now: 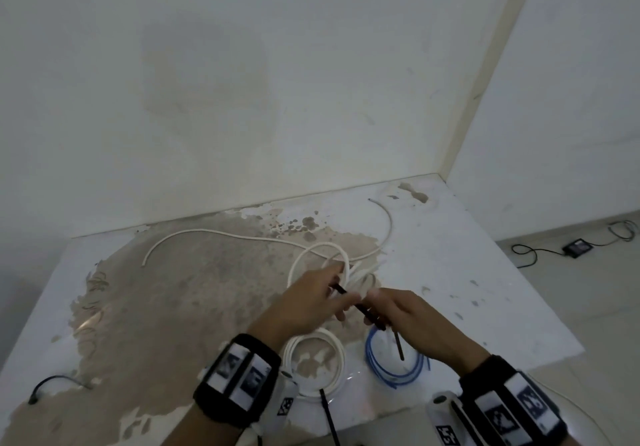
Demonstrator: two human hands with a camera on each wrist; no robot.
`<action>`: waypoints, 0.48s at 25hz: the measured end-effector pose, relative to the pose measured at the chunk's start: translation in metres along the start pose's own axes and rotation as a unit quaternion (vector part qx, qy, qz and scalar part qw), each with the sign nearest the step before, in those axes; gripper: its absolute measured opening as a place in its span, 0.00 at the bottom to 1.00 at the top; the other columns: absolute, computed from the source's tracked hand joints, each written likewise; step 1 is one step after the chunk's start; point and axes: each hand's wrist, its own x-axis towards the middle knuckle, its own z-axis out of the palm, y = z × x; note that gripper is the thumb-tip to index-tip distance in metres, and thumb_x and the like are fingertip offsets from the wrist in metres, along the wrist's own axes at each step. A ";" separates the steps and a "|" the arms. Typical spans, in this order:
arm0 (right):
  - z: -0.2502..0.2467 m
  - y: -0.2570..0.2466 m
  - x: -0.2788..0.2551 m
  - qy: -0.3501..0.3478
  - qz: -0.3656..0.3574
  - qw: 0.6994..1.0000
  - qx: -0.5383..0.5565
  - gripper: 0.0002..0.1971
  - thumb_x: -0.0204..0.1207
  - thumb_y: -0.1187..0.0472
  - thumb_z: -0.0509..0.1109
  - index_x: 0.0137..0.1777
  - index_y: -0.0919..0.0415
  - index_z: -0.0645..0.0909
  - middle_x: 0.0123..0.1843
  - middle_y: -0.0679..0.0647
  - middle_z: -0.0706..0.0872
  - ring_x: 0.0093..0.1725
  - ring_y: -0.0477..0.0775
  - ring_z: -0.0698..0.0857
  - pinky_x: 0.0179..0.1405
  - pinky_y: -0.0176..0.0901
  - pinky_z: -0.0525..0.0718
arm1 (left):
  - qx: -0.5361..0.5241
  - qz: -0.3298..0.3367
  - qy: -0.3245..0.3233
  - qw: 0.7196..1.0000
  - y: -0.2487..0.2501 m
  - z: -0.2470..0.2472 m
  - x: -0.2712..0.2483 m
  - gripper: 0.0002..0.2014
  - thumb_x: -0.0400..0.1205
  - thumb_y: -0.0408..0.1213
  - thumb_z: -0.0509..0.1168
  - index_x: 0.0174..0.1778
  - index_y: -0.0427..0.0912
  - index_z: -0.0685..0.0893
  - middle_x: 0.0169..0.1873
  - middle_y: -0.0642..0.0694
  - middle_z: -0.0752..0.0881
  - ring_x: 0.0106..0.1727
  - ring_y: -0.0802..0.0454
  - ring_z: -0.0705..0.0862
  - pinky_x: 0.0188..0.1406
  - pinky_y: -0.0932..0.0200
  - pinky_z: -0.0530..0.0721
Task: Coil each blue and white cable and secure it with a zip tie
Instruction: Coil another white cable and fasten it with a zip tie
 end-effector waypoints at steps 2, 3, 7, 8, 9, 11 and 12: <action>-0.004 0.009 0.001 0.000 0.054 0.993 0.106 0.27 0.86 0.37 0.56 0.48 0.54 0.91 0.47 0.53 0.94 0.51 0.50 0.91 0.59 0.45 0.86 | 0.121 0.027 0.003 0.992 0.000 0.033 0.007 0.24 0.82 0.53 0.64 0.73 0.53 0.71 0.57 0.48 0.87 0.54 0.51 0.87 0.53 0.46 0.86; -0.004 0.013 0.003 0.010 0.066 0.983 0.171 0.26 0.86 0.39 0.58 0.44 0.56 0.91 0.46 0.56 0.94 0.51 0.56 0.92 0.59 0.48 0.87 | 0.152 0.045 -0.007 0.987 0.001 0.048 0.011 0.25 0.83 0.52 0.63 0.75 0.54 0.69 0.62 0.48 0.85 0.60 0.49 0.84 0.57 0.46 0.84; -0.009 0.030 0.015 0.140 0.108 0.953 0.248 0.14 0.86 0.55 0.66 0.41 0.62 0.83 0.37 0.60 0.86 0.40 0.55 0.87 0.45 0.58 0.86 | 0.167 0.147 0.011 0.975 0.016 0.073 0.015 0.18 0.84 0.47 0.61 0.70 0.47 0.77 0.60 0.47 0.85 0.57 0.50 0.82 0.55 0.51 0.82; -0.013 0.034 0.016 0.170 0.125 0.942 0.261 0.12 0.87 0.58 0.64 0.45 0.63 0.83 0.37 0.58 0.86 0.40 0.55 0.86 0.42 0.56 0.85 | 0.185 0.195 0.080 0.960 0.014 0.070 0.014 0.14 0.84 0.46 0.61 0.61 0.45 0.83 0.52 0.48 0.87 0.50 0.53 0.81 0.51 0.52 0.82; -0.020 0.040 0.017 0.183 0.140 0.935 0.271 0.12 0.88 0.59 0.61 0.49 0.64 0.84 0.37 0.56 0.87 0.40 0.55 0.85 0.41 0.53 0.84 | 0.205 0.224 0.168 0.938 0.010 0.065 0.013 0.12 0.83 0.46 0.62 0.53 0.45 0.86 0.45 0.49 0.88 0.46 0.56 0.79 0.48 0.53 0.82; -0.032 0.046 0.017 0.174 0.142 0.933 0.281 0.13 0.88 0.62 0.58 0.51 0.64 0.84 0.32 0.55 0.80 0.37 0.56 0.80 0.44 0.54 0.81 | 0.186 0.172 0.291 0.923 -0.002 0.057 0.016 0.14 0.80 0.52 0.66 0.56 0.49 0.85 0.51 0.52 0.83 0.54 0.59 0.77 0.57 0.58 0.77; -0.036 0.046 0.016 0.157 0.132 0.931 0.301 0.13 0.87 0.63 0.57 0.50 0.65 0.83 0.30 0.55 0.74 0.33 0.54 0.76 0.44 0.55 0.82 | 0.137 0.098 0.285 0.944 -0.003 0.054 0.019 0.22 0.80 0.57 0.66 0.67 0.51 0.79 0.60 0.54 0.78 0.63 0.59 0.74 0.65 0.61 0.72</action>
